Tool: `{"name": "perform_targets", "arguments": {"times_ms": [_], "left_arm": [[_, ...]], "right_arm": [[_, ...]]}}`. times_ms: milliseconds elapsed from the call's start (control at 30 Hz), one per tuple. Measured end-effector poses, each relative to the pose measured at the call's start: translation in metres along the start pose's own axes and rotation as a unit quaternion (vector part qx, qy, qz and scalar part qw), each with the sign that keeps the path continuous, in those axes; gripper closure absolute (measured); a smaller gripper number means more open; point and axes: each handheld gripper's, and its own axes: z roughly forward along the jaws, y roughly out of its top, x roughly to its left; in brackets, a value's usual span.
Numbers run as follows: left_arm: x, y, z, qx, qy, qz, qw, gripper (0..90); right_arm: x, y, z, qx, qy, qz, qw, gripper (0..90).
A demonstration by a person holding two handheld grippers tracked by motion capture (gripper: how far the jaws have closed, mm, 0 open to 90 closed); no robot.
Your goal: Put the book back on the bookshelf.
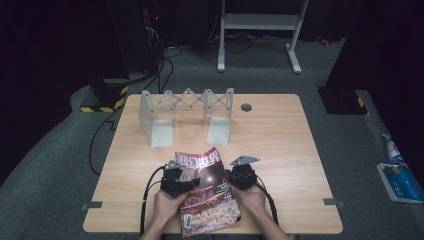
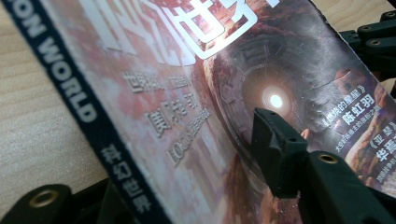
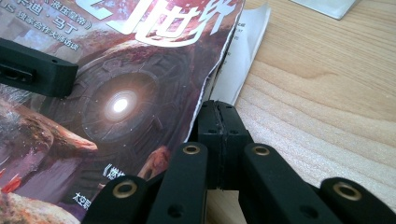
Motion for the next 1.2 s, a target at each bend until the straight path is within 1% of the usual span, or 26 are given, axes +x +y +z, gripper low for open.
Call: {"name": "perform_targets", "arguments": {"times_ms": [100, 133, 200, 300, 333, 367, 433, 500, 533, 633, 667, 700, 767, 800, 867, 967, 1067, 1100, 1167, 1200], "left_arm": [[-0.002, 0.002, 0.000, 0.009, 0.005, -0.005, 0.9999, 60.3], [-0.003, 0.003, -0.001, 0.012, 0.010, -0.005, 0.9999, 61.4], [-0.006, 0.005, -0.002, 0.012, 0.018, -0.001, 0.9998, 63.7], [-0.008, 0.009, -0.003, 0.013, 0.024, 0.006, 0.9996, 68.0], [-0.008, 0.009, -0.003, 0.014, 0.023, 0.005, 0.9996, 69.8], [-0.009, 0.010, -0.003, 0.015, 0.021, 0.005, 0.9996, 70.9], [-0.009, 0.012, -0.004, 0.016, 0.020, 0.006, 0.9997, 72.7], [-0.011, 0.013, -0.004, 0.014, 0.019, 0.005, 0.9997, 74.1], [-0.011, 0.014, -0.005, 0.015, 0.018, 0.008, 0.9997, 74.5], [-0.013, 0.016, -0.007, 0.009, 0.012, 0.003, 0.9999, 76.1], [-0.015, 0.017, -0.009, 0.009, 0.008, 0.005, 0.9999, 76.7], [-0.016, 0.018, -0.009, 0.009, 0.007, 0.007, 0.9999, 77.3], [-0.018, 0.020, -0.011, 0.009, 0.002, 0.013, 0.9999, 78.1], [-0.018, 0.021, -0.012, 0.008, 0.000, 0.014, 0.9999, 78.5], [-0.019, 0.022, -0.012, 0.009, -0.004, 0.016, 0.9998, 79.0], [-0.019, 0.022, -0.013, 0.007, -0.014, 0.012, 0.9998, 79.6], [-0.019, 0.024, -0.014, 0.008, -0.022, 0.008, 0.9997, 80.3], [-0.019, 0.025, -0.015, 0.010, -0.023, 0.012, 0.9996, 80.5], [-0.021, 0.027, -0.017, 0.010, -0.028, 0.012, 0.9995, 81.4], [-0.022, 0.028, -0.018, 0.005, -0.032, 0.013, 0.9994, 81.9]], "right_arm": [[0.000, -0.001, 0.000, -0.003, -0.002, -0.001, 1.0000, 89.6], [0.000, -0.001, 0.000, -0.003, -0.003, -0.001, 1.0000, 89.5], [0.000, -0.001, 0.000, -0.004, -0.006, -0.007, 1.0000, 89.4], [0.000, -0.003, -0.001, -0.005, -0.016, -0.011, 0.9998, 88.2], [-0.001, -0.004, -0.002, -0.001, -0.020, -0.006, 0.9998, 87.5], [-0.002, -0.005, -0.002, 0.000, -0.022, -0.008, 0.9997, 87.1], [-0.004, -0.009, -0.003, -0.005, -0.021, -0.004, 0.9997, 85.1], [-0.007, -0.010, -0.005, -0.006, -0.026, -0.008, 0.9996, 81.1], [-0.007, -0.010, -0.006, -0.006, -0.030, -0.008, 0.9995, 79.2], [-0.010, -0.014, -0.011, -0.011, -0.044, -0.008, 0.9989, 71.7], [-0.010, -0.016, -0.014, -0.014, -0.053, -0.012, 0.9984, 67.9], [-0.011, -0.019, -0.017, -0.018, -0.069, -0.020, 0.9973, 64.6], [-0.013, -0.025, -0.023, -0.020, -0.084, -0.023, 0.9960, 62.1], [-0.017, -0.029, -0.027, -0.020, -0.093, -0.023, 0.9952, 60.7], [-0.022, -0.035, -0.033, -0.025, -0.101, -0.018, 0.9944, 57.9], [-0.032, -0.045, -0.042, -0.033, -0.118, -0.003, 0.9925, 54.4], [-0.037, -0.051, -0.050, -0.042, -0.127, 0.004, 0.9910, 52.0], [-0.039, -0.052, -0.054, -0.047, -0.131, 0.006, 0.9902, 51.3], [-0.043, -0.057, -0.058, -0.056, -0.140, 0.011, 0.9885, 49.8], [-0.045, -0.059, -0.060, -0.057, -0.143, 0.014, 0.9880, 49.1]]}}
